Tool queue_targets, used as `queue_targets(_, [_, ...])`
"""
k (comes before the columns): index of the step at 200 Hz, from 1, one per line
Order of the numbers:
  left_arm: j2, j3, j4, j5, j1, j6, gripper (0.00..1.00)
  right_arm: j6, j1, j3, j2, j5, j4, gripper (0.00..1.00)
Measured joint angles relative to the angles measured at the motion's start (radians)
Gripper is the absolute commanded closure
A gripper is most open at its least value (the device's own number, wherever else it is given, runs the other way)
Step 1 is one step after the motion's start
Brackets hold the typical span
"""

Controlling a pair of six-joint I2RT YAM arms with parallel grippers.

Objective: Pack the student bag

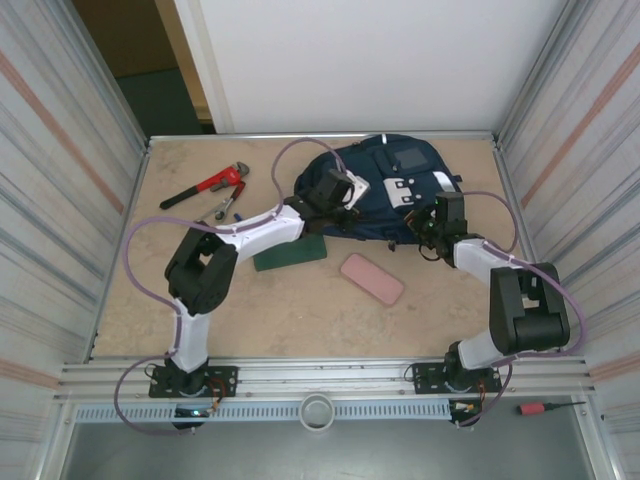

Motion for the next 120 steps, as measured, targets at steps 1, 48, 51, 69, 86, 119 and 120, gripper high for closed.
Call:
queue_targets(1, [-0.002, -0.002, 0.001, 0.000, 0.002, 0.000, 1.00, -0.002, -0.001, 0.000, 0.000, -0.002, 0.000, 1.00])
queue_targets(48, [-0.032, -0.016, 0.009, 0.013, 0.044, 0.002, 1.00, -0.090, -0.055, 0.050, -0.001, -0.101, -0.083, 1.00])
queue_targets(51, [-0.033, -0.018, 0.011, 0.016, 0.044, 0.002, 1.00, -0.094, -0.059, 0.057, -0.001, -0.106, -0.092, 1.00])
queue_targets(69, [-0.042, -0.021, 0.015, 0.024, 0.034, 0.002, 1.00, -0.137, -0.081, 0.109, 0.017, -0.144, -0.155, 0.95])
queue_targets(86, [-0.047, -0.021, 0.018, 0.022, 0.018, 0.002, 1.00, -0.167, -0.095, 0.160, 0.048, -0.174, -0.211, 0.79])
queue_targets(119, [-0.047, -0.005, 0.005, 0.008, -0.022, 0.010, 1.00, -0.220, -0.102, 0.192, 0.058, -0.198, -0.286, 0.53])
queue_targets(120, [-0.047, -0.004, 0.004, 0.007, -0.023, 0.010, 1.00, -0.219, -0.102, 0.192, 0.058, -0.198, -0.289, 0.52])
